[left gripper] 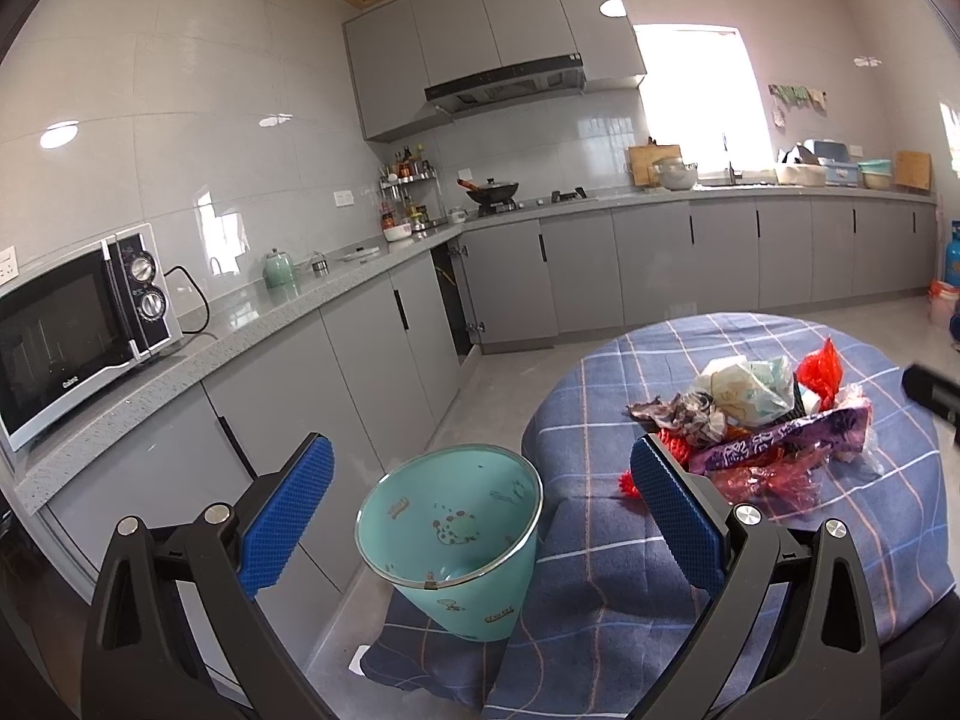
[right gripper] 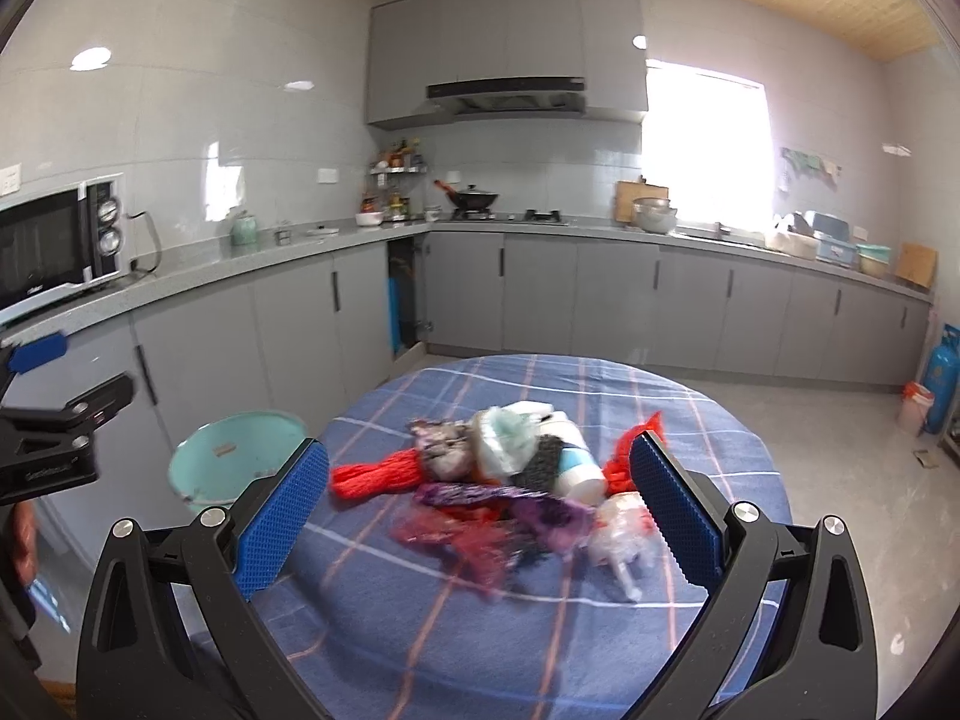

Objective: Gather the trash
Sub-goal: 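Grasp the red mesh net with the left gripper while the right grasps the clear plastic bag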

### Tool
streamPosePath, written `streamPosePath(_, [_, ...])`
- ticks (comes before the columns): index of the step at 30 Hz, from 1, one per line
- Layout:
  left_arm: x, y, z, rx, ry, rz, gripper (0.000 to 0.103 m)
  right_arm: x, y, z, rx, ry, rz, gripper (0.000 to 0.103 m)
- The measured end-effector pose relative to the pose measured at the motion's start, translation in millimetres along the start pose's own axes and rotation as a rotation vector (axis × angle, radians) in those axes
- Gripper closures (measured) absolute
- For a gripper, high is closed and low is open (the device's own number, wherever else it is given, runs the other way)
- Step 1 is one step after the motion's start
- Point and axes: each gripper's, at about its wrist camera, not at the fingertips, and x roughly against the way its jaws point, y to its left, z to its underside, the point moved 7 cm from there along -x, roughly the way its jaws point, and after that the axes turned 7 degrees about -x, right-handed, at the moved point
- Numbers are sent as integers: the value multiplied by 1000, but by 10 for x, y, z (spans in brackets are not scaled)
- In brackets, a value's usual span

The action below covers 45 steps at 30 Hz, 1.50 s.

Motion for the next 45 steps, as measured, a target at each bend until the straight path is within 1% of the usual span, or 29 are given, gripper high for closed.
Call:
streamPosePath(5, [-299, -102, 82, -26, 33, -10, 5, -268, -435, 36, -61, 7, 71, 5])
streamPosePath(6, [-351, -136, 91, -29, 38, -3, 5, -315, -503, 55, -67, 8, 82, 5])
streamPosePath(8, [-459, -220, 106, -44, 42, -5, 5, -419, -624, 102, -73, 14, 110, 5])
streamPosePath(10, [-573, -315, 100, -47, 46, 11, 5, -526, -761, 168, -84, 18, 136, 5])
streamPosePath(13, [-738, -441, 87, -65, 40, 6, 5, -650, -927, 276, -84, 27, 173, 5])
streamPosePath(16, [-935, -587, 98, -70, 47, 19, 5, -749, -1125, 359, -98, 38, 207, 5])
streamPosePath(24, [-1464, -939, 231, -81, 116, 69, 5, -1014, -1526, 568, -158, 89, 270, 5])
streamPosePath(30, [-1713, -1166, 289, -98, 157, 103, 6, -1178, -1619, 635, -184, 115, 276, 6])
streamPosePath(33, [-1808, -1290, 335, -115, 180, 121, 6, -1290, -1687, 682, -199, 139, 275, 11])
streamPosePath(35, [-1901, -1367, 379, -124, 203, 139, 6, -1350, -1717, 714, -214, 164, 266, 18])
streamPosePath(37, [-1969, -1425, 428, -130, 223, 152, 6, -1400, -1747, 751, -223, 190, 258, 19])
streamPosePath(40, [-2028, -1445, 496, -116, 247, 176, 8, -1438, -1761, 763, -235, 205, 240, 19])
streamPosePath(42, [-2064, -1475, 494, -112, 254, 185, 16, -1458, -1740, 762, -239, 217, 226, 21])
streamPosePath(44, [-2105, -1490, 509, -106, 264, 198, 22, -1493, -1714, 779, -239, 234, 215, 25])
streamPosePath(45, [-2114, -1501, 512, -104, 267, 207, 28, -1515, -1697, 790, -236, 243, 206, 25])
